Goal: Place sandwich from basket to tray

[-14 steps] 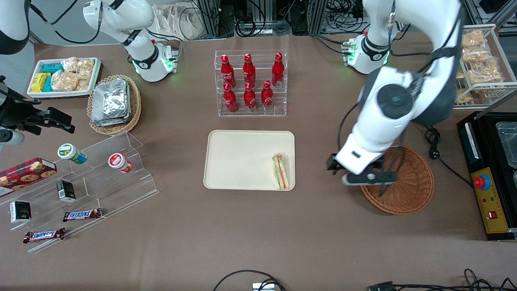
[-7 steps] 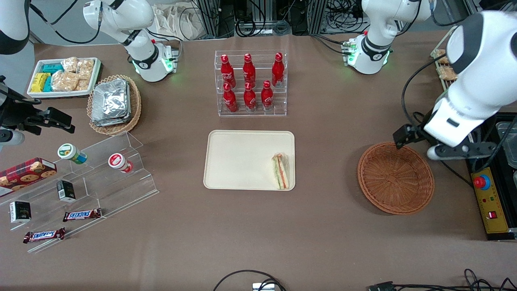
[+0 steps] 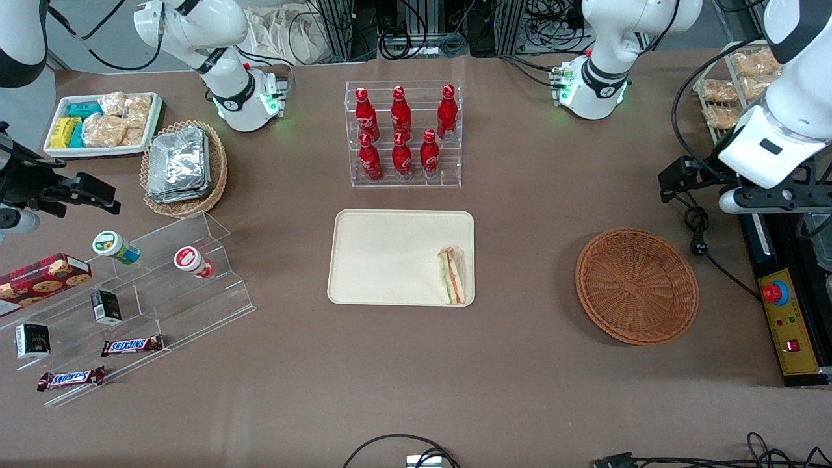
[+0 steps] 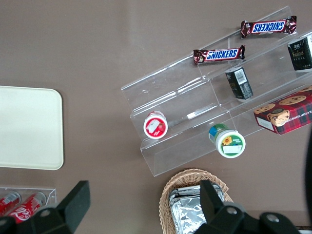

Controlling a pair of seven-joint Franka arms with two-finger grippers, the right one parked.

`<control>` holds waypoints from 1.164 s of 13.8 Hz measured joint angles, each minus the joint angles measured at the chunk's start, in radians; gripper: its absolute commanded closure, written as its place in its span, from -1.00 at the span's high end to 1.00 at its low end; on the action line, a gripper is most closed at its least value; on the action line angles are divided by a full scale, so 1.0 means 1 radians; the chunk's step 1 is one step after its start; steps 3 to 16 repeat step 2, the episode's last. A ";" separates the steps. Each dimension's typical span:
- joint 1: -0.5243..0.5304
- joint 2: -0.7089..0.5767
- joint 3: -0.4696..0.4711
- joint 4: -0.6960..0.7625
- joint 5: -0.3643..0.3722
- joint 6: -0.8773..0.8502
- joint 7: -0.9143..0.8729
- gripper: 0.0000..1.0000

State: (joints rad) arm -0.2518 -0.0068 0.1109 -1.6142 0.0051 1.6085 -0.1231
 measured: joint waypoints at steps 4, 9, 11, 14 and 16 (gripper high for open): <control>0.000 0.000 -0.002 -0.003 0.000 0.000 0.002 1.00; 0.000 0.000 -0.002 -0.003 0.000 0.000 0.002 1.00; 0.000 0.000 -0.002 -0.003 0.000 0.000 0.002 1.00; 0.000 0.000 -0.002 -0.003 0.000 0.000 0.002 1.00; 0.000 0.000 -0.002 -0.003 0.000 0.000 0.002 1.00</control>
